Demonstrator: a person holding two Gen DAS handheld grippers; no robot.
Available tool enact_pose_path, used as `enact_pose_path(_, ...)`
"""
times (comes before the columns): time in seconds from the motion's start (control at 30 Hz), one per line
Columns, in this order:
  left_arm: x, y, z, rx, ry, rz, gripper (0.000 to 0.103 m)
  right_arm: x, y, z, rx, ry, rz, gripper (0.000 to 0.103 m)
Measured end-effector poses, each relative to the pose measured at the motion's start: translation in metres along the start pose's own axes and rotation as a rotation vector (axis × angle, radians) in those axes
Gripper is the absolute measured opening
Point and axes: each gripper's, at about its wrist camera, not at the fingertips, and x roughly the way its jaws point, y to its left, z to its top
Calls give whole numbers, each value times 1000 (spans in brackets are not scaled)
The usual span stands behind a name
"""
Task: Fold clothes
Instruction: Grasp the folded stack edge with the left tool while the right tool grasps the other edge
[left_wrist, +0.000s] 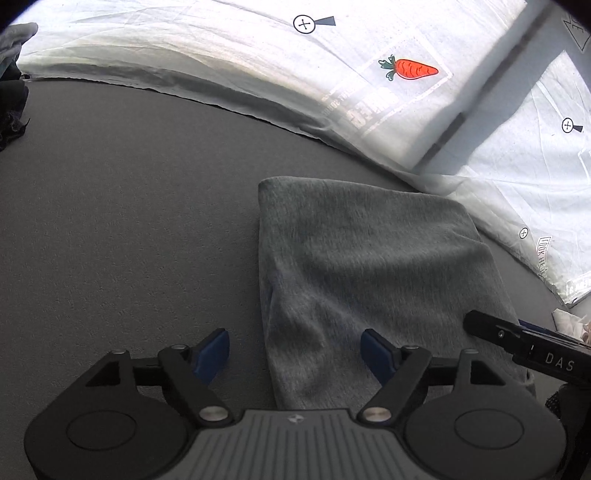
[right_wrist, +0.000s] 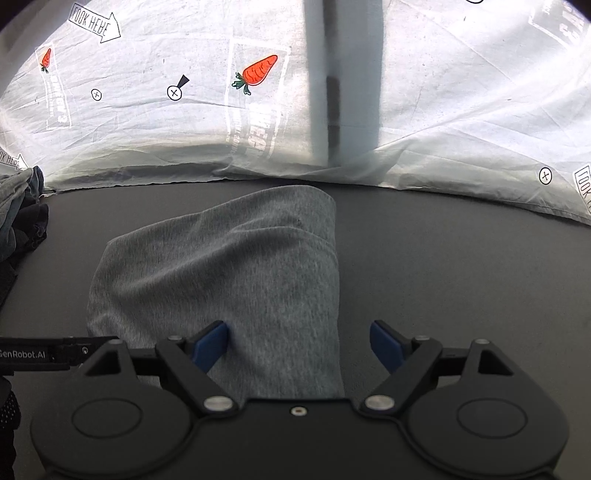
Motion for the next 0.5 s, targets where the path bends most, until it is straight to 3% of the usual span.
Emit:
enact_pose_path(0.2, 4, -18, -5, 54, -24, 28, 88, 19, -31, -11, 182, 38, 81, 87)
enact_pose_path(0.27, 4, -16, -4, 31, -22, -8, 87, 19, -37, -19, 240, 35, 112, 83)
enact_pose_path(0.4, 1, -7, -2, -85, -30, -82, 75, 15, -32, -28, 261, 20, 147, 68)
enact_pose_path(0.47, -1, 1, -4, -151, -48, -93, 65, 15, -22, -31, 238, 23, 147, 56)
enact_pose_path(0.5, -2, 6, -5, -183, -53, -95, 56, 15, -16, -31, 211, 24, 137, 55)
